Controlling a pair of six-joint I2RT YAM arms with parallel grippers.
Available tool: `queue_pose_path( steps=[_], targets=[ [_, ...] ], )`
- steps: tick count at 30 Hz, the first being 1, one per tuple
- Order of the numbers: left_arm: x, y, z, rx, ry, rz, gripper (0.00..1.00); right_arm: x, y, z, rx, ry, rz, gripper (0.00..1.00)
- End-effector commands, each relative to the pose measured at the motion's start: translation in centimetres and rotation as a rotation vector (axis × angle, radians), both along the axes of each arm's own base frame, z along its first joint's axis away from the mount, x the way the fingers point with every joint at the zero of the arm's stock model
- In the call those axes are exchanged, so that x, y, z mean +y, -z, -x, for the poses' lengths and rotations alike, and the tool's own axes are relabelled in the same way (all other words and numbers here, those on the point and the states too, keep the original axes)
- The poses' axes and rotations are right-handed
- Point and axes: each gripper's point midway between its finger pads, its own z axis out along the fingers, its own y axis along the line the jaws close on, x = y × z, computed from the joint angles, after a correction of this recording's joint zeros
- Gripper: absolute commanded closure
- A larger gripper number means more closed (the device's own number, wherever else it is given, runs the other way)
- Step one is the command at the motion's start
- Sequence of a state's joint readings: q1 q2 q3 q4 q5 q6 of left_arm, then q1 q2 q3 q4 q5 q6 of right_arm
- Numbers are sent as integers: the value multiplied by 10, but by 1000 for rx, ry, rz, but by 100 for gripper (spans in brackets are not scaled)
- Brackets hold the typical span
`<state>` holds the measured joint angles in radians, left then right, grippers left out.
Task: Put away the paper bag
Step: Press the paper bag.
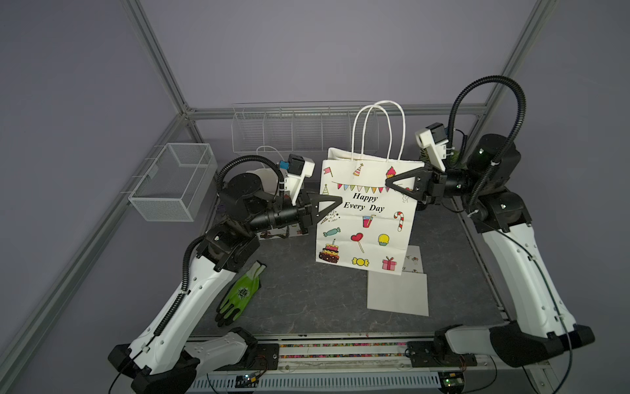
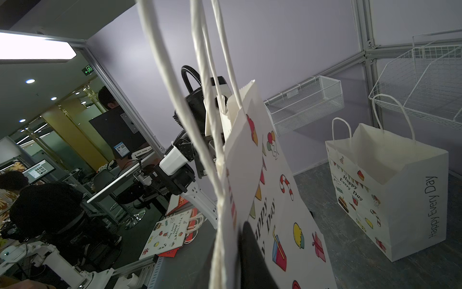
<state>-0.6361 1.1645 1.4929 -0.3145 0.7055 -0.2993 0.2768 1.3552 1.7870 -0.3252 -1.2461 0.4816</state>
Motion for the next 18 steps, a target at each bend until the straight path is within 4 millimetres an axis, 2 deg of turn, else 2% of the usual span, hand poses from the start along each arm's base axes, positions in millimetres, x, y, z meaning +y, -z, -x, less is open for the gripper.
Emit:
queue_pose_path(
  steps=[1,2,4,7,11,16,18],
  targets=[
    [7,-3,-10,-32,-85,-19,68,-2,-4,18,-43,-32,-6,86],
    [9,-2,-13,-38,-107,-28,56,-3,-5,20,-45,-38,-6,86],
    [15,-5,-15,-63,-145,-38,27,-3,-6,24,-49,-48,-7,86],
    [19,-9,-16,-92,-165,-52,0,-4,-5,27,-50,-60,-7,87],
    [19,-13,-15,-115,-144,-49,0,-3,-4,33,-47,-89,-6,87],
    [11,-30,4,-142,20,15,1,0,-1,37,-45,-120,-5,87],
    [8,-31,9,-146,74,20,7,0,0,38,-42,-128,-4,88]
  ],
)
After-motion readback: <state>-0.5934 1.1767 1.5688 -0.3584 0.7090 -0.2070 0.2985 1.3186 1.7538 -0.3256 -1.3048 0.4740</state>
